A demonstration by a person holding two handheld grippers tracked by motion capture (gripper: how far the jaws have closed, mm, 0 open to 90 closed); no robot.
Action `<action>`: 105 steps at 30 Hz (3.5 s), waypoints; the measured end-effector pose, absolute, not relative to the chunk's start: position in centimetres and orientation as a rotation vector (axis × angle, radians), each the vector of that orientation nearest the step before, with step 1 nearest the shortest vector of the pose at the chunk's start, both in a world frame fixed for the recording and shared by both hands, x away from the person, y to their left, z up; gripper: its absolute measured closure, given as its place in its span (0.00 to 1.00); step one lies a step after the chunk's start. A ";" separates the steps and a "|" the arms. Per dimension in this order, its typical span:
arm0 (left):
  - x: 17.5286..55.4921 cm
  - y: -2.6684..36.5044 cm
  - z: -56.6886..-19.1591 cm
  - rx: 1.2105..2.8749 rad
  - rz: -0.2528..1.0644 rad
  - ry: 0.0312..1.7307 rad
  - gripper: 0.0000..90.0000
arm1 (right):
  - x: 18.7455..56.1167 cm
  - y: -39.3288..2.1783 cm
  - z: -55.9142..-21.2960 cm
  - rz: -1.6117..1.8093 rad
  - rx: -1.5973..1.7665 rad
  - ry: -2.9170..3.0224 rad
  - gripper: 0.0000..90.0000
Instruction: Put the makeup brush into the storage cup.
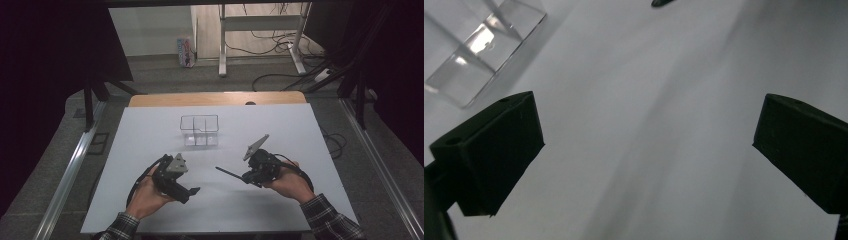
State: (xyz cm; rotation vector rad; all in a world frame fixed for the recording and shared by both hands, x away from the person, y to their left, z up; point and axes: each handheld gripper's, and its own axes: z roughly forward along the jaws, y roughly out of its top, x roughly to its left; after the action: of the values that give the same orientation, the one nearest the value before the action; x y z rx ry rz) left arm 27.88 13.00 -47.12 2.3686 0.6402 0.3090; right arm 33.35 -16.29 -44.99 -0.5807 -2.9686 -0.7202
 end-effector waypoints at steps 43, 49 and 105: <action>27.6 8.1 -48.5 2.572 0.277 0.232 0.92 | 32.8 -15.3 -44.9 -0.876 -0.539 -2.975 0.29; 27.8 8.8 -48.5 2.533 0.217 0.325 0.92 | 33.3 -16.1 -45.2 -0.943 -0.618 -2.985 0.02; 26.4 10.6 -48.5 1.975 -0.028 0.517 0.92 | 32.1 -18.8 -43.0 -1.600 -0.814 -2.287 0.67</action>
State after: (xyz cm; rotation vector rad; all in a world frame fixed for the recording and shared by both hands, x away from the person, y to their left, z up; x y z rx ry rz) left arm 26.41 10.59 -48.52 1.9754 0.5166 -0.0278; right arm 32.13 -18.76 -43.01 -0.8141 -2.2872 -1.5999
